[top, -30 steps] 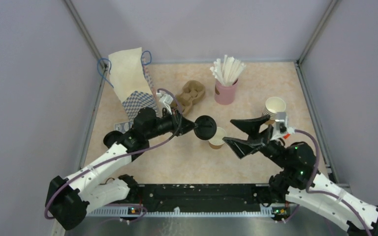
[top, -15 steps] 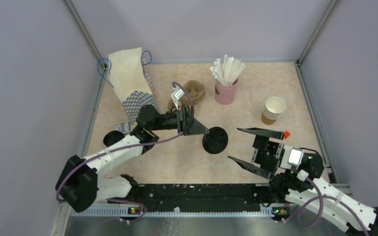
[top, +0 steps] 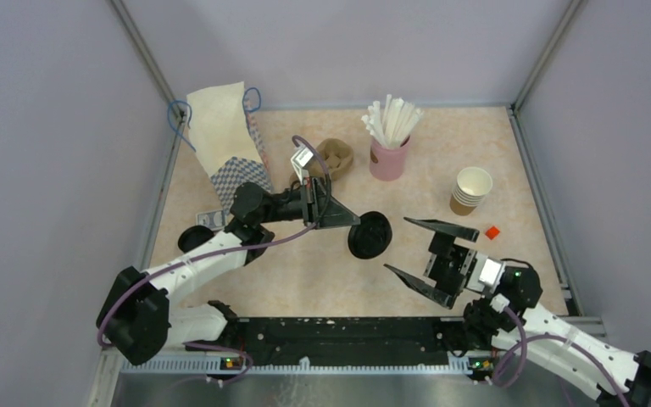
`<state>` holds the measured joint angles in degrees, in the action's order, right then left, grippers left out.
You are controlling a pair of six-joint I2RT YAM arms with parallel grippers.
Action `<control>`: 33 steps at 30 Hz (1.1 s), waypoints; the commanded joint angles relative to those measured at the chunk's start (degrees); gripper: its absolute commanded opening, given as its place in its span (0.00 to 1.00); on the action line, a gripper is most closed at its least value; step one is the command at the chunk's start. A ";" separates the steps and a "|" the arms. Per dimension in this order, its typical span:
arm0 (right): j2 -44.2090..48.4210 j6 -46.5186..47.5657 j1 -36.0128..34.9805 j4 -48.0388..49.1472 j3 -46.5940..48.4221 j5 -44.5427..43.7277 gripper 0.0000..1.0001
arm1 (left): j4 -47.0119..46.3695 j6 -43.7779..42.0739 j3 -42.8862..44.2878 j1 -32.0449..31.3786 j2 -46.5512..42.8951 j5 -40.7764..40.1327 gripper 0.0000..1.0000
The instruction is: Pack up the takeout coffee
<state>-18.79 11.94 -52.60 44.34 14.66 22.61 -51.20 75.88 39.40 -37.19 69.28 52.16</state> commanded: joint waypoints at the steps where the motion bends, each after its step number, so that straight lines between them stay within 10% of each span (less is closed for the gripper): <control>1: -4.78 1.80 0.39 10.75 -1.80 5.28 0.90 | -6.66 3.36 1.87 0.13 -1.40 -1.66 0.15; 20: -23.92 6.65 -3.38 32.01 3.07 0.47 0.91 | -15.40 8.93 -0.56 0.05 0.49 -3.22 0.15; 33: -25.77 9.44 -3.65 29.90 5.69 -4.12 0.40 | -16.70 10.43 -1.66 0.04 -0.28 -2.49 0.15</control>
<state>-43.97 19.99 -55.75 73.87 16.27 19.42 -64.45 85.86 37.93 -37.19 69.93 49.63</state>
